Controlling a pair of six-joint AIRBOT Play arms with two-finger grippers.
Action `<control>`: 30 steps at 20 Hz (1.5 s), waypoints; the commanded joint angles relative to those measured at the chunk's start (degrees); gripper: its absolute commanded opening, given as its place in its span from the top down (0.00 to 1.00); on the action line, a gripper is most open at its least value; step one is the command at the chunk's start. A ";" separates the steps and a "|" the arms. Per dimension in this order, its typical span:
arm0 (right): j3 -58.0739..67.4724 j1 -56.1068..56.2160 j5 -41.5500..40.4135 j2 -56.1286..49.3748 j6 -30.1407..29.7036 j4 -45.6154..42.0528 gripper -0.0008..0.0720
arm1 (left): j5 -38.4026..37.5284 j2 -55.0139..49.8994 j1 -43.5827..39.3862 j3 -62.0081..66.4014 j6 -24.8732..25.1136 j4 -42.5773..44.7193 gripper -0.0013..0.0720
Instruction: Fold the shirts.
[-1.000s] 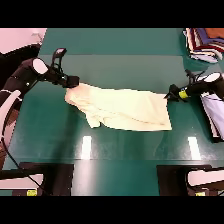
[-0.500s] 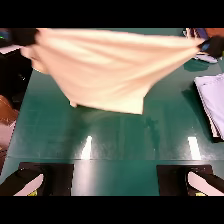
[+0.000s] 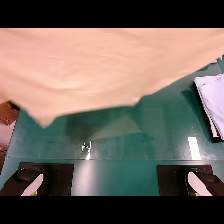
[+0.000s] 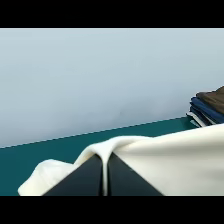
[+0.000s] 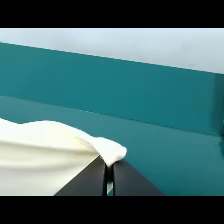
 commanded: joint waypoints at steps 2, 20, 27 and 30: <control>9.57 -0.02 7.37 -8.17 2.03 -2.78 0.97 | -10.97 -3.39 0.07 1.53 -0.39 0.02 0.95; 11.58 2.91 1.46 -51.89 5.03 -2.62 0.81 | 15.87 -39.65 0.09 -29.20 4.57 -3.32 0.69; 0.42 0.46 11.10 -42.36 3.82 -2.16 0.46 | -11.19 -33.75 10.14 -24.57 4.61 0.04 0.28; -13.16 -0.28 10.38 -34.51 2.14 2.29 0.46 | -13.79 -28.57 15.12 -33.75 4.59 -0.20 0.28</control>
